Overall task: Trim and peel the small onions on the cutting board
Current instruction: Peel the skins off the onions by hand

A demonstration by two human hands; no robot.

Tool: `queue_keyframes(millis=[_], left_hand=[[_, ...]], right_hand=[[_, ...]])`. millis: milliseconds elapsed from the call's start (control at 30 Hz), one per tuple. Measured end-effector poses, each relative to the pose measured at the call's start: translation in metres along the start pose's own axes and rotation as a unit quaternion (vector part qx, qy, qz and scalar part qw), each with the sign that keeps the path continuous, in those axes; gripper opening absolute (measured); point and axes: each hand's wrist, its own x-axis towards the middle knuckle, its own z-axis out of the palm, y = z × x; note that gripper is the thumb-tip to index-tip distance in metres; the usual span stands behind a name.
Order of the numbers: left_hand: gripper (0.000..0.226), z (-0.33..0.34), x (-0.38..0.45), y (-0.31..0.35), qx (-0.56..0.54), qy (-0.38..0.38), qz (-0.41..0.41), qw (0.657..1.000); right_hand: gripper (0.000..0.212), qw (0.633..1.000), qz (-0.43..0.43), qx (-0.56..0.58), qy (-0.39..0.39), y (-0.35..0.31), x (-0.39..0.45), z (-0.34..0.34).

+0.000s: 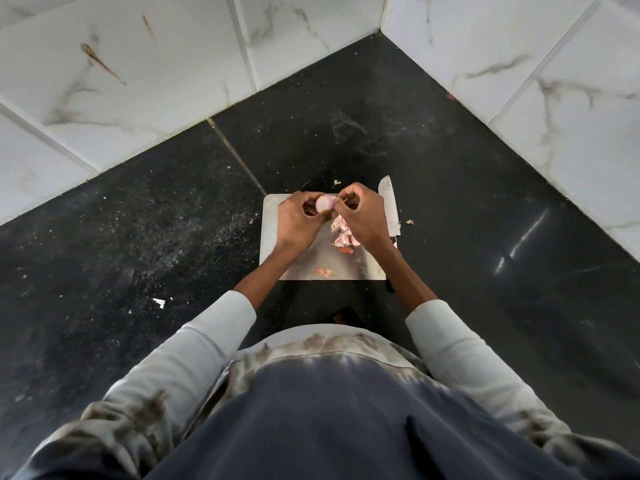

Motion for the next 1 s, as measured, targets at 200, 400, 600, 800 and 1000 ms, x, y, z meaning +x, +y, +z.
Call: queue_keyframes(millis=[200,400,600,800,1000], left_hand=[[0.041,-0.006,0.003,-0.005,-0.013,-0.072,0.036,0.997],[0.043,-0.006,0.003,-0.012,-0.02,-0.076,0.036,0.996],[0.044,-0.006,0.004,-0.015,-0.012,-0.072,0.035,0.997],[0.044,-0.004,0.004,-0.014,0.011,-0.074,0.047,0.996],[0.046,-0.004,0.006,-0.01,0.017,-0.084,0.045,0.995]], right_hand=[[0.012,1.0,0.006,-0.007,0.001,0.0,0.004,-0.004],[0.009,0.998,0.032,-0.056,-0.008,0.016,0.01,-0.008],[0.007,0.989,0.031,-0.139,-0.027,0.031,0.002,-0.01],[0.014,0.987,0.038,-0.154,-0.028,0.029,0.003,-0.009],[0.024,0.992,0.119,-0.033,-0.038,0.016,0.004,-0.009]])
